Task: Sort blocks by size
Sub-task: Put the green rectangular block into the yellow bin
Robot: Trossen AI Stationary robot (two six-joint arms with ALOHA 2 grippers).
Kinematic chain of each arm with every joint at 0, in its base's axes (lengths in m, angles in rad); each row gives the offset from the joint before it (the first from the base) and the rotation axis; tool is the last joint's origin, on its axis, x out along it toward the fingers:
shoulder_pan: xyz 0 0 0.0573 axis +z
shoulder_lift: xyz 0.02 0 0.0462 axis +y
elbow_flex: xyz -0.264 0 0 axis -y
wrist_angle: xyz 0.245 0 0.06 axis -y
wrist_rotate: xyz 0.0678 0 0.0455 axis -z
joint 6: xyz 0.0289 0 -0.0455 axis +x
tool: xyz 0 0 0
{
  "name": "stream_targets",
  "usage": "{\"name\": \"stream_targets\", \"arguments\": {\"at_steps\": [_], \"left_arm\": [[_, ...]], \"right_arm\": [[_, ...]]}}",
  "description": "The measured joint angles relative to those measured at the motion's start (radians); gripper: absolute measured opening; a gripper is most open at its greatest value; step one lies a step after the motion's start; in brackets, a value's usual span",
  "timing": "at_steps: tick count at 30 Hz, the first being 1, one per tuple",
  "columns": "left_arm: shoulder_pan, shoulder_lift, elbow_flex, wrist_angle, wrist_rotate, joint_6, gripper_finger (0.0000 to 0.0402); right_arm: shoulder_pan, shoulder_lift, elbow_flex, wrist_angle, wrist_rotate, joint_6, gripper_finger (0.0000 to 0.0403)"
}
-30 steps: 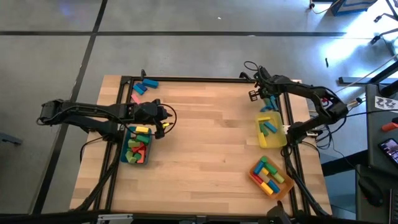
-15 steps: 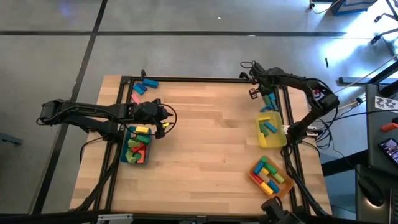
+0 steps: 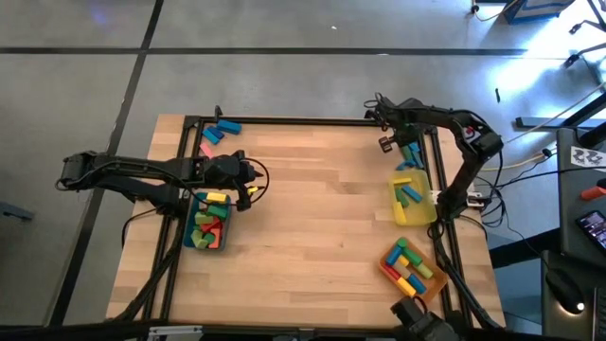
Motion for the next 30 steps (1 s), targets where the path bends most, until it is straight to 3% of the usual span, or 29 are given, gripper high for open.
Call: {"name": "stream_targets", "arguments": {"at_steps": [12,18,23,30], "left_arm": [[0.0,0.0,0.0,-0.003,0.0,-0.004,0.0169],[0.0,0.0,0.0,-0.002,0.0,0.002,0.0169],[0.0,0.0,0.0,0.001,0.0,0.002,0.0169],[0.0,0.0,0.0,-0.001,0.0,0.0,0.0169]], "right_arm": [[0.005,0.109,0.012,-0.024,0.053,0.004,0.0008],[0.03,0.113,0.029,-0.001,-0.033,-0.022,0.0008],[0.08,0.111,0.054,0.029,-0.172,-0.044,0.0008],[0.181,0.111,0.115,0.021,-0.205,-0.08,0.0008]]}}
